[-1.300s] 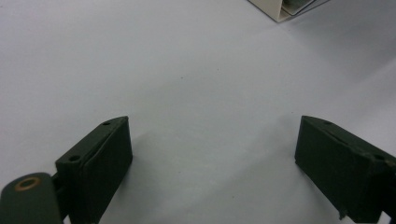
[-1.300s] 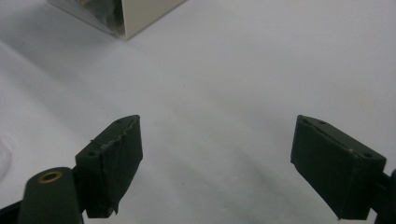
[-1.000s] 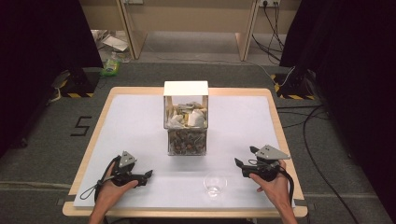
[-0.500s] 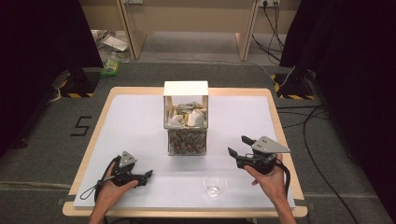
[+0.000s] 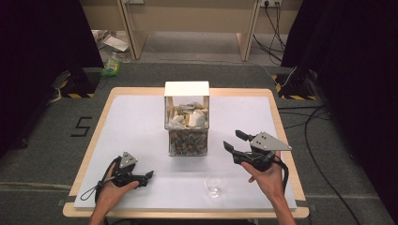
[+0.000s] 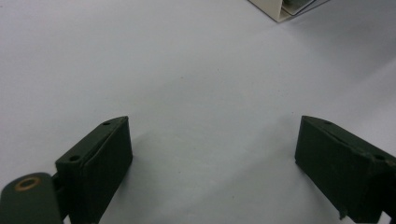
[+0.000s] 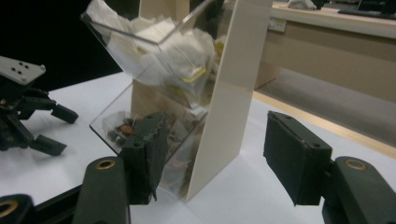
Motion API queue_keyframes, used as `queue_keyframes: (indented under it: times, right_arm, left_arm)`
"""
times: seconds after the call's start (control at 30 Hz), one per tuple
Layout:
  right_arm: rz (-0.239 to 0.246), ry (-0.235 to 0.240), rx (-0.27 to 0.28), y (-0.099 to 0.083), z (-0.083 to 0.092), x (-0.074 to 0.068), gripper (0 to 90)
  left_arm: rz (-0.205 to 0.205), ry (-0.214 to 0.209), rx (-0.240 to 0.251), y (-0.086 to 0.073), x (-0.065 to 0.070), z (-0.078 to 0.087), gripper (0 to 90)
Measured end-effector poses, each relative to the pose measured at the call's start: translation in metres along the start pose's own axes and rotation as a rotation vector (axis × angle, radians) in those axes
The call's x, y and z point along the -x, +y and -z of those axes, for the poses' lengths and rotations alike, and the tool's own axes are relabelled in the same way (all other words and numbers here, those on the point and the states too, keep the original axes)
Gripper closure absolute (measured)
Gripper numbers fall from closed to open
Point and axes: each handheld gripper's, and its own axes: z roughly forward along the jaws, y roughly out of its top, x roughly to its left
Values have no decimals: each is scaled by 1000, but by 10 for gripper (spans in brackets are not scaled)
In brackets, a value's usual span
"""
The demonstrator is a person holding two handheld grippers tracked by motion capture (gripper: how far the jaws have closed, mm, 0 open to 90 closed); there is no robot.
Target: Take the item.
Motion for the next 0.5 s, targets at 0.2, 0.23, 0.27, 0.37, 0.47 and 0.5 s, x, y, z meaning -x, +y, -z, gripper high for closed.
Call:
queue_keyframes:
  times: [0.2, 0.23, 0.27, 0.37, 0.47, 0.5]
  right_arm:
    - [17, 43, 46, 17, -3, -10, 445]
    - [17, 43, 46, 17, -3, -10, 445]
    - [22, 52, 58, 21, -4, -13, 455]
    - [25, 65, 70, 26, -6, -17, 468]
    - [22, 73, 79, 30, -7, -18, 472]
    - [17, 78, 82, 32, -8, -18, 472]
  left_arm:
    - [0, 0, 0, 0, 0, 0, 103]
    - [0, 0, 1, 0, 0, 0, 103]
    - [1, -1, 1, 0, 0, 0, 103]
    - [0, 0, 0, 0, 0, 0, 103]
    - [1, -2, 1, 0, 0, 0, 103]
    - [1, -2, 1, 0, 0, 0, 103]
